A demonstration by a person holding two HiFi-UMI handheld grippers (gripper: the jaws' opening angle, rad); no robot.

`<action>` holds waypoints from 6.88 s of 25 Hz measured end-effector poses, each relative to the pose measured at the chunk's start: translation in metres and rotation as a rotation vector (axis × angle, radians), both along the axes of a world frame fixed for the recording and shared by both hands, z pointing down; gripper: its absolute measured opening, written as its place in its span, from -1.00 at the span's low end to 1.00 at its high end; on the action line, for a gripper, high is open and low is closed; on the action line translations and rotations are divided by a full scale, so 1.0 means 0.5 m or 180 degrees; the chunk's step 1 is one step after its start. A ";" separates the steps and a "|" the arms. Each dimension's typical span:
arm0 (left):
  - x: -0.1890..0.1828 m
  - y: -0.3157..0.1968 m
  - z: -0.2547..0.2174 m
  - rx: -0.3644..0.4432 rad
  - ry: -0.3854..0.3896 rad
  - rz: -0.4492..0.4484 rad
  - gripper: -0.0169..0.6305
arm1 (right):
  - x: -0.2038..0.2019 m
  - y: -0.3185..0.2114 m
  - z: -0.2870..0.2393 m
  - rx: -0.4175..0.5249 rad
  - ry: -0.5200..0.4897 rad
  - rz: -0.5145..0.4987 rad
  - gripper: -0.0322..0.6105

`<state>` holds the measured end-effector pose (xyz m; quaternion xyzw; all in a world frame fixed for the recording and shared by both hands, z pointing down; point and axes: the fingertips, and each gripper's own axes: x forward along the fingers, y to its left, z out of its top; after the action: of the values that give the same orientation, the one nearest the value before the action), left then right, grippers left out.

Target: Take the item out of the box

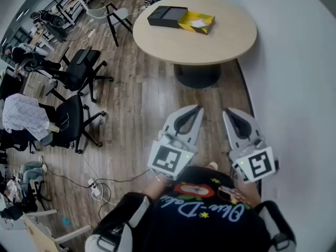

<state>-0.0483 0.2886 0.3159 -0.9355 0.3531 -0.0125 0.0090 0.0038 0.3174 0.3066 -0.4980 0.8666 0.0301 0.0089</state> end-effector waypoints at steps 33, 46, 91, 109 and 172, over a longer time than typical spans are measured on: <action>0.151 0.048 0.002 0.0006 -0.0035 -0.0295 -0.99 | 0.151 0.033 -0.006 0.0104 -0.0096 -0.0350 -0.91; 0.144 -0.028 0.011 0.0074 -0.0042 -0.0379 -0.99 | 0.151 -0.044 0.013 0.0158 -0.0159 -0.0412 -0.91; 0.082 -0.529 0.030 -0.0078 0.0098 0.0027 -0.99 | 0.062 -0.528 0.031 -0.0138 0.0079 -0.0156 -0.90; 0.015 -0.665 0.037 -0.0064 0.0187 0.0157 -0.99 | -0.017 -0.656 0.039 -0.0145 0.0150 -0.0128 -0.90; 0.236 -1.079 0.053 -0.0145 -0.0075 -0.0755 -0.99 | 0.229 -1.118 0.073 -0.0355 0.0197 -0.1065 -0.90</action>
<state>0.0695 -0.2509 0.3423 -0.8869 0.4608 -0.0326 -0.0096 0.1181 -0.2416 0.3429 -0.3454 0.9376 -0.0046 -0.0405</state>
